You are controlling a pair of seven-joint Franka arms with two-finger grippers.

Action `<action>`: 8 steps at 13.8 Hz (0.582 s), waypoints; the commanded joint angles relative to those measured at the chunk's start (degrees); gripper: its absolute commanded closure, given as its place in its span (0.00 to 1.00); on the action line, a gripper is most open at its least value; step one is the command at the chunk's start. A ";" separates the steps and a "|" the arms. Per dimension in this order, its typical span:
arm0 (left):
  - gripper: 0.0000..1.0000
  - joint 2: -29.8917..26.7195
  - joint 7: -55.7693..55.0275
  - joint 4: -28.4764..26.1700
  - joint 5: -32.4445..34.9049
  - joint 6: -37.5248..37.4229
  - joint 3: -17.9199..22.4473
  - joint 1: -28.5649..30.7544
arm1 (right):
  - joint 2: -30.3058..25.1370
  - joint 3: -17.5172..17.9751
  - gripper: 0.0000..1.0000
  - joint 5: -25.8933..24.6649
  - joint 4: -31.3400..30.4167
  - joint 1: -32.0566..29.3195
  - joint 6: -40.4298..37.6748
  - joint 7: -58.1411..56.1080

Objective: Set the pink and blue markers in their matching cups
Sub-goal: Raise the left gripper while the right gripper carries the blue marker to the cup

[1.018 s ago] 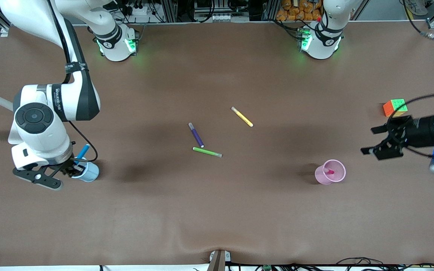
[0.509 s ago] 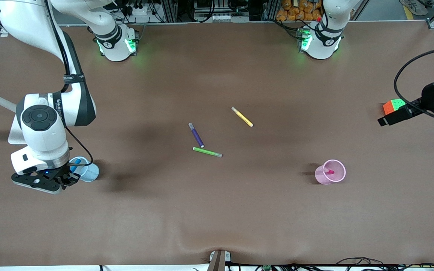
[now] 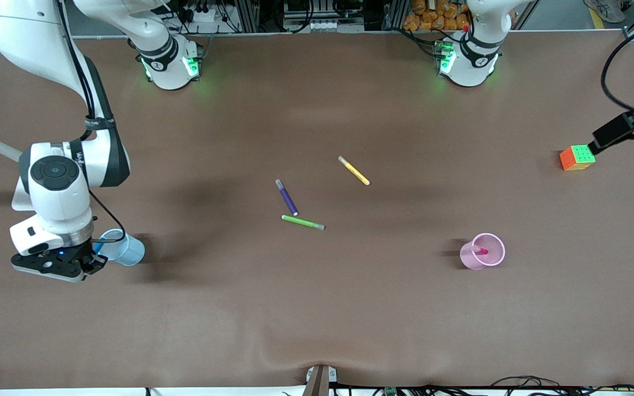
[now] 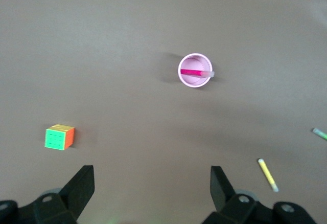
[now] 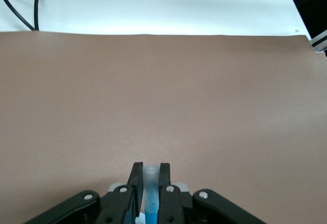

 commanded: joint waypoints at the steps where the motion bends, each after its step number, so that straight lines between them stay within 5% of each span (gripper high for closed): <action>1: 0.00 -2.11 1.37 -1.61 0.29 -0.96 9.60 -9.25 | 0.03 0.76 1.00 -1.45 -1.24 -0.93 2.47 0.56; 4: 0.00 -5.80 2.16 -5.99 -0.50 -1.58 20.77 -19.38 | 0.82 0.76 1.00 -1.45 -2.37 -1.11 3.79 0.91; 8: 0.00 -9.49 3.04 -10.13 -2.35 -1.23 21.59 -19.57 | 1.00 0.76 1.00 -1.45 -4.75 -1.11 6.61 2.67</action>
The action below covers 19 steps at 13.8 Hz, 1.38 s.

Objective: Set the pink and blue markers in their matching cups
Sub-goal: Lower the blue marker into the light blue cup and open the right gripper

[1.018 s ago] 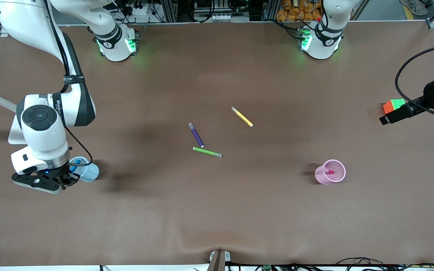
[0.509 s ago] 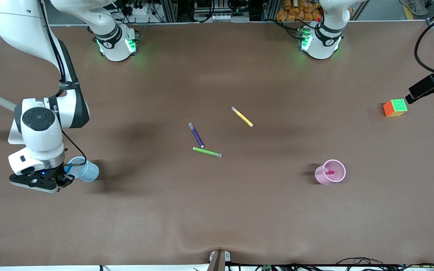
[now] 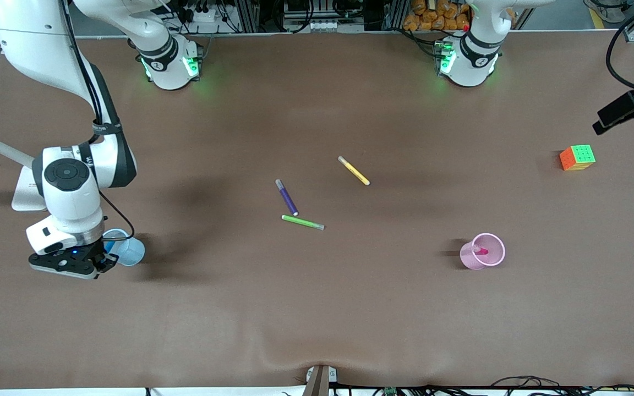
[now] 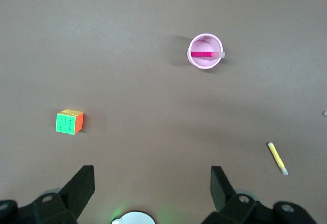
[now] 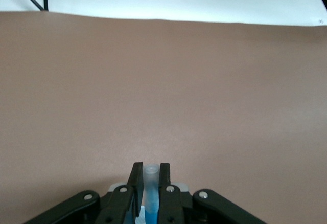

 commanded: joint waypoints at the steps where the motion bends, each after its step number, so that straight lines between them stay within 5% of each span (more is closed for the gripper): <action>1: 0.00 -4.30 1.00 -4.86 -0.84 0.55 0.45 -0.23 | -0.46 0.73 1.00 -1.43 -1.58 -0.89 1.16 2.44; 3: 0.00 -5.09 1.00 -6.01 -0.84 0.64 0.01 0.04 | -0.46 0.82 0.96 -1.43 -1.67 -0.98 0.99 2.89; 6: 0.00 -5.01 0.91 -6.19 -0.83 0.55 -4.11 2.84 | -0.46 0.82 0.75 -1.43 -1.41 -0.98 0.81 2.89; 9: 0.00 -4.92 0.91 -6.28 -0.57 0.46 -4.21 2.94 | -0.46 0.82 0.34 -1.43 -1.23 -1.16 1.07 2.62; 19: 0.00 -4.92 0.91 -6.19 -0.40 0.37 -3.86 3.03 | 0.59 3.36 0.22 -0.47 10.19 -1.33 -14.48 0.00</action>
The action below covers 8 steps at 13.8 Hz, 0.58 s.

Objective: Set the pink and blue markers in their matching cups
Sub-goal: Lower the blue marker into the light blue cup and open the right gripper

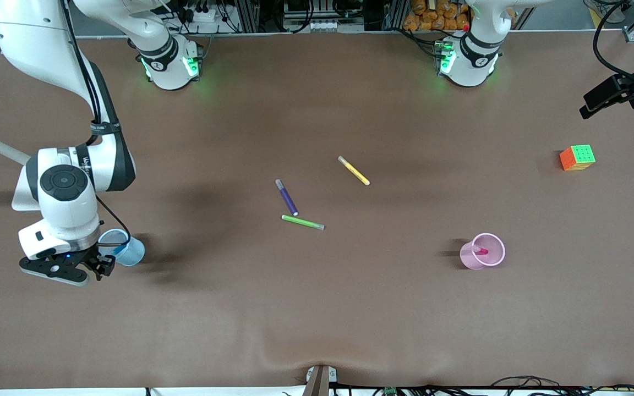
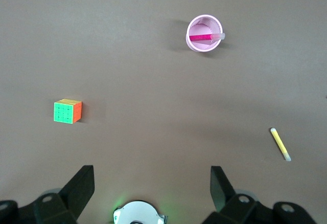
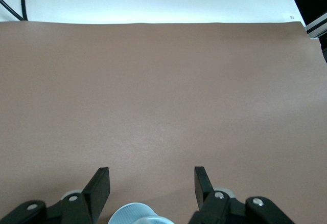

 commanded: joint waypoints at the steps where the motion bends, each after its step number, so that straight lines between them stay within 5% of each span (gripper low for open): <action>1: 0.00 -1.35 0.76 -1.18 -0.13 0.30 -0.30 0.54 | 0.59 1.39 0.21 0.23 2.60 -1.43 -1.45 -2.22; 8: 0.00 -1.00 -0.03 -0.92 -0.05 0.03 -0.30 0.54 | 3.05 1.30 0.17 20.35 14.29 -4.15 -17.69 -16.72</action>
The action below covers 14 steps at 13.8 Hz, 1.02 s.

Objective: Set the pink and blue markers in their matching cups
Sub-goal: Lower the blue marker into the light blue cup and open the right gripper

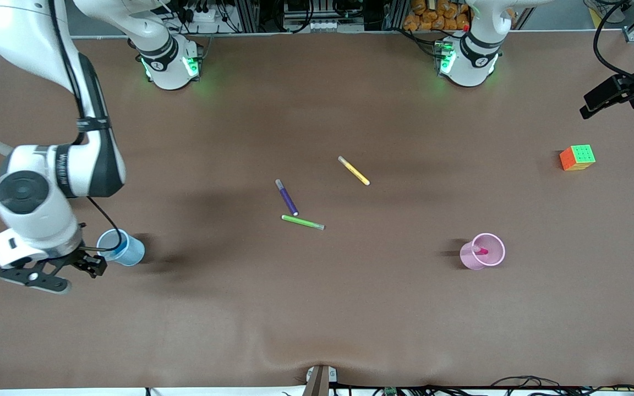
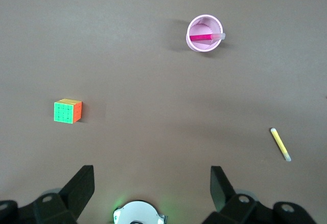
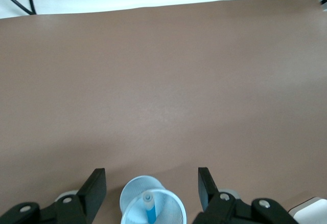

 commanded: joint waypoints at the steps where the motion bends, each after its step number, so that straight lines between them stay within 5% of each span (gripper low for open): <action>1: 0.00 -1.00 -0.02 -0.80 -0.05 0.04 -0.30 0.48 | 3.29 1.07 0.17 4.14 6.06 -2.81 -5.29 -3.73; 6: 0.00 -0.82 0.24 -0.98 -0.05 0.04 -0.30 1.10 | 4.62 1.16 0.13 10.99 12.92 -4.47 -17.60 -3.99; 14: 0.00 -0.73 0.50 -0.80 -0.05 0.12 -0.30 1.18 | 4.44 1.16 0.00 11.26 17.41 -4.65 -25.45 -5.49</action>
